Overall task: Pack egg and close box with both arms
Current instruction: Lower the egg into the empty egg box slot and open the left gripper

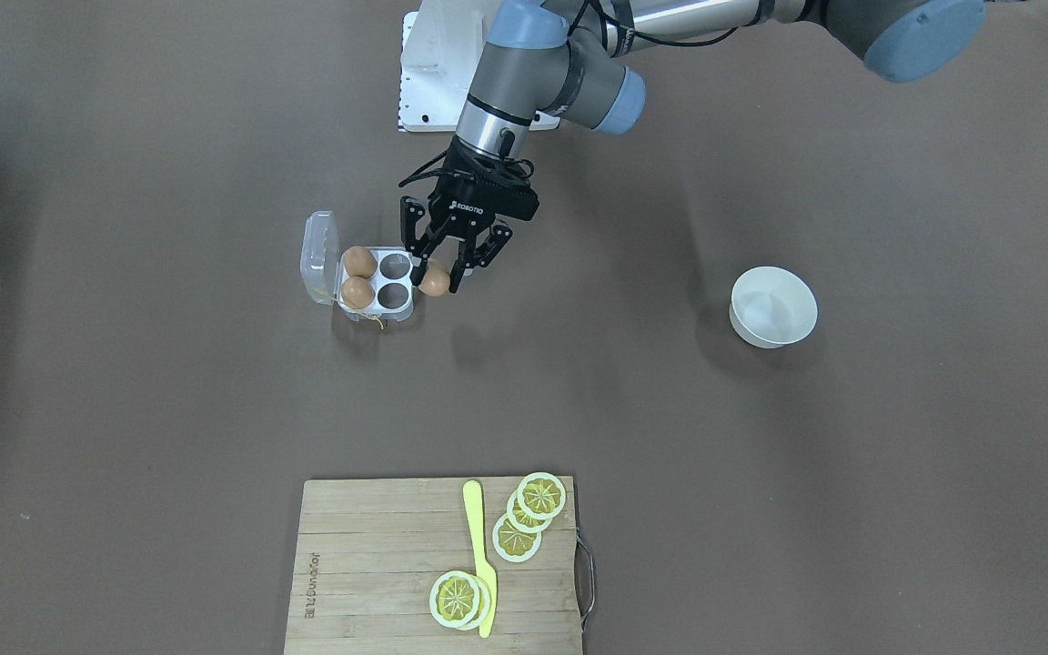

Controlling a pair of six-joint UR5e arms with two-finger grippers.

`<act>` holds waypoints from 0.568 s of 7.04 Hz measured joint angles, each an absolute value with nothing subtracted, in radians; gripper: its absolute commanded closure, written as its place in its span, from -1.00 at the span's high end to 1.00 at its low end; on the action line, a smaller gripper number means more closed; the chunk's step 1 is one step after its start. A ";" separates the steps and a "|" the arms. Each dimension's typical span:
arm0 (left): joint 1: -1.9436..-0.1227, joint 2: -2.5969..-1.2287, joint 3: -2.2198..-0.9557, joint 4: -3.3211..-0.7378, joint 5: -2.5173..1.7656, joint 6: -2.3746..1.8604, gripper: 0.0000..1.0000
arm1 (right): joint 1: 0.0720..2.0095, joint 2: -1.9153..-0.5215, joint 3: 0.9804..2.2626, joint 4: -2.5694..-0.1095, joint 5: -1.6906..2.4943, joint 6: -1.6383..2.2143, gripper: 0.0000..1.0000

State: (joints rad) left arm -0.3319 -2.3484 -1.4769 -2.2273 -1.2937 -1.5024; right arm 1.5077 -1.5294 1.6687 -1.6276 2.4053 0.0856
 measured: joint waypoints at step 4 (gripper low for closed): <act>-0.292 -2.459 -1.335 -2.298 -1.289 -1.503 -1.00 | 1.518 -1.540 1.692 -1.630 2.405 0.086 1.00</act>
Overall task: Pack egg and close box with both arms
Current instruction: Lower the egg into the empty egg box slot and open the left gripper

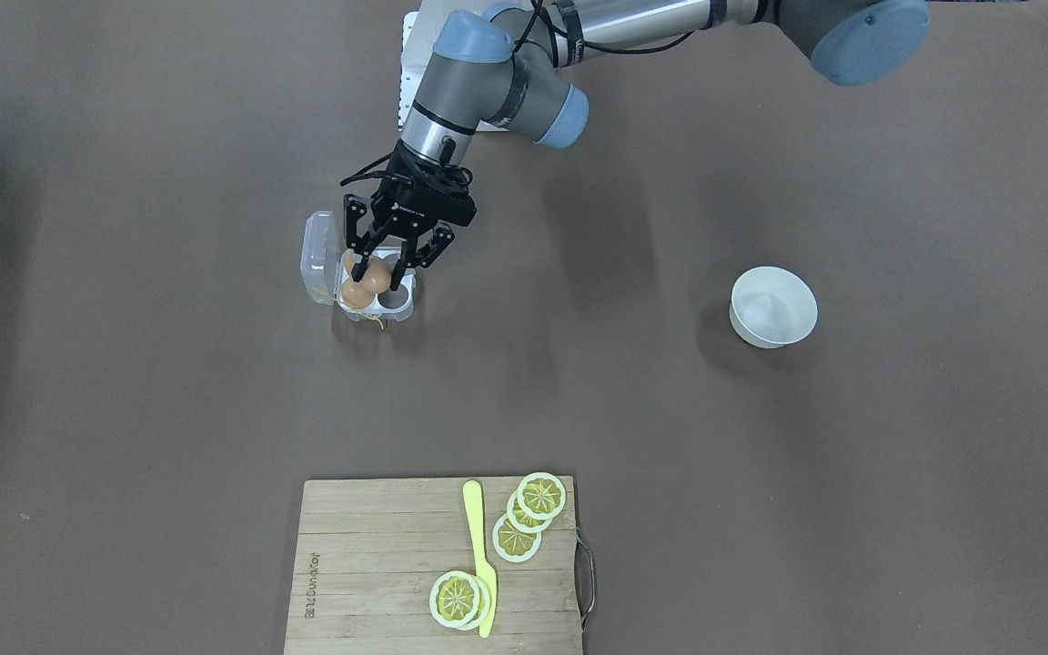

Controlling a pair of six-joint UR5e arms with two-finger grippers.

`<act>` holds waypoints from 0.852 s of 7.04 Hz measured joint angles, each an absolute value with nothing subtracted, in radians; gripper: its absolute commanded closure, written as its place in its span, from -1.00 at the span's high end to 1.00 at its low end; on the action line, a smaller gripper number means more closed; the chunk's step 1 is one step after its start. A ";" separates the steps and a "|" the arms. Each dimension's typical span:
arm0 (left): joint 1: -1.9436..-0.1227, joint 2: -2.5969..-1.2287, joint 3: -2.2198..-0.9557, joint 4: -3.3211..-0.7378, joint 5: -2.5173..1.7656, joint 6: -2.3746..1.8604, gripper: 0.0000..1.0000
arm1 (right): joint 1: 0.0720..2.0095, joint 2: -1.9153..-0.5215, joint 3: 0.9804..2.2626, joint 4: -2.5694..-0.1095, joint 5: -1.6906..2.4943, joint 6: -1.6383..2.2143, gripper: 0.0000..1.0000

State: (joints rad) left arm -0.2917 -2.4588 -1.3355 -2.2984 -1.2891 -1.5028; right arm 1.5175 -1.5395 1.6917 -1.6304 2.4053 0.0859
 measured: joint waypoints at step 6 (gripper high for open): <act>-0.288 -2.417 -1.351 -2.319 -1.290 -1.501 -0.51 | 1.526 -1.543 1.704 -1.631 2.407 0.086 1.00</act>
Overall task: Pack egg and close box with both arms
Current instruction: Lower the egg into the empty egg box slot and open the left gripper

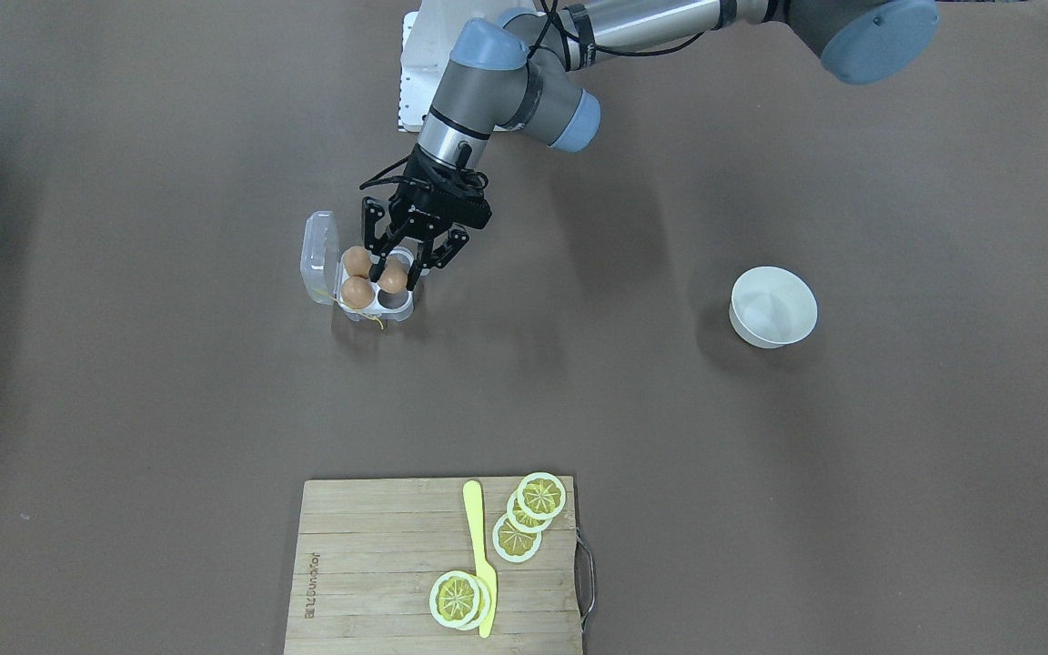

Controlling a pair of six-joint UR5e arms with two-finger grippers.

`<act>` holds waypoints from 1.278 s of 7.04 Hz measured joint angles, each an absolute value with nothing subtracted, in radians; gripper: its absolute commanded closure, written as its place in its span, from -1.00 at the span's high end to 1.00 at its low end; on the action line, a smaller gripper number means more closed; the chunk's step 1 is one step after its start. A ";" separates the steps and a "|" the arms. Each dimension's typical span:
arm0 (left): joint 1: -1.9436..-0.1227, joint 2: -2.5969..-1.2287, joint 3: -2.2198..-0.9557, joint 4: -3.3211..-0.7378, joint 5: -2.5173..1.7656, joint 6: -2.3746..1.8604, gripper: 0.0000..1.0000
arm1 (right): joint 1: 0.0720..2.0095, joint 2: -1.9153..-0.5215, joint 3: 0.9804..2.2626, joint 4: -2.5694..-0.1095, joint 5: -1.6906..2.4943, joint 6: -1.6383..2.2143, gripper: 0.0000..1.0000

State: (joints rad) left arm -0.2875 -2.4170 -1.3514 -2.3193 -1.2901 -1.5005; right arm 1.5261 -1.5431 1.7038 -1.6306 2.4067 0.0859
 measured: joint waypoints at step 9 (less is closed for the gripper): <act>-0.260 -2.405 -1.362 -2.322 -1.289 -1.505 0.96 | 1.546 -1.543 1.704 -1.631 2.408 0.084 1.00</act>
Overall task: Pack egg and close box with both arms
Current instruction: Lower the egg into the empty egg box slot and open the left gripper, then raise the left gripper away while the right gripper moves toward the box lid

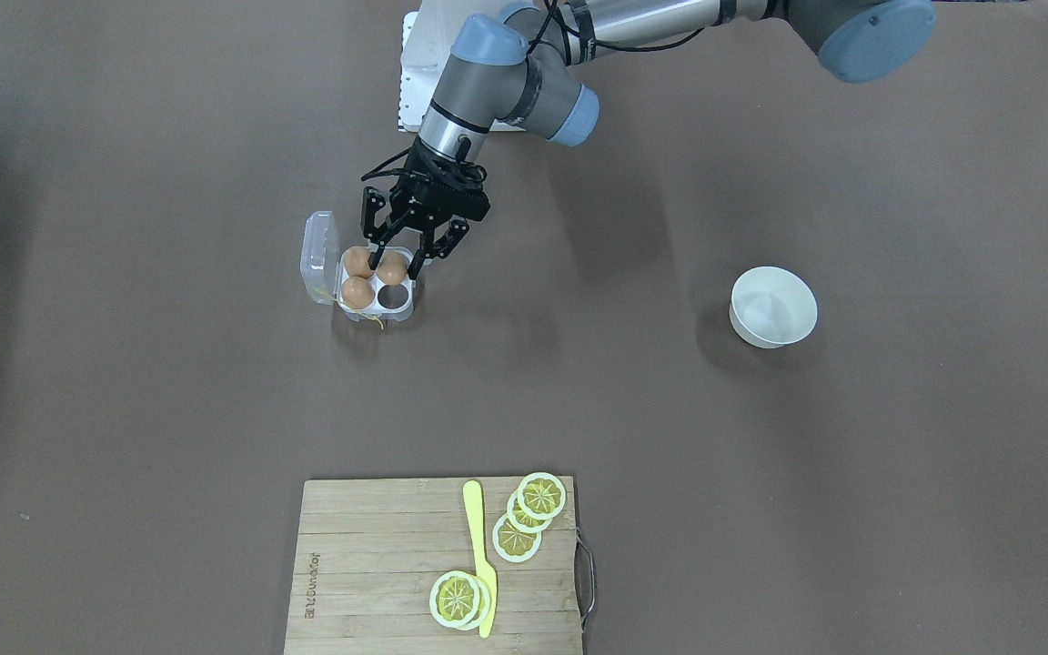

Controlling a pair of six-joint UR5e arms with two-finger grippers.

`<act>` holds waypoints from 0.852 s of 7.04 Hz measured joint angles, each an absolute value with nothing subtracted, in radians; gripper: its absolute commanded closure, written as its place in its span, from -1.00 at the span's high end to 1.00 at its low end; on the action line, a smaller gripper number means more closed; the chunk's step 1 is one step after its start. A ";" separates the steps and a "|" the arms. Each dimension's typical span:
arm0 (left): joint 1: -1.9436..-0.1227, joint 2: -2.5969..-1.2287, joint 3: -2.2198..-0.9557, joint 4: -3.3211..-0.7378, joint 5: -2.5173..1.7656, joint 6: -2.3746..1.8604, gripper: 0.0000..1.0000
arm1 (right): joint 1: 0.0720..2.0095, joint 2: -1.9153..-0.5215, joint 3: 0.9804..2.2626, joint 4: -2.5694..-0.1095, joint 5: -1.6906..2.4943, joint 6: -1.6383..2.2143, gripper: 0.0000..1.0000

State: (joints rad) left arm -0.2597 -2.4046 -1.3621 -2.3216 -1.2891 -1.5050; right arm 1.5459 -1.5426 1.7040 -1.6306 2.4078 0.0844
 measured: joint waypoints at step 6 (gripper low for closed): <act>-0.317 -2.332 -1.506 -2.329 -1.304 -1.499 0.96 | 1.541 -1.521 1.704 -1.630 2.428 0.093 1.00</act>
State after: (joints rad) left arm -0.3168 -2.3317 -1.5063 -2.3293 -1.3043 -1.4992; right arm 1.5412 -1.5215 1.7036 -1.6300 2.4281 0.0929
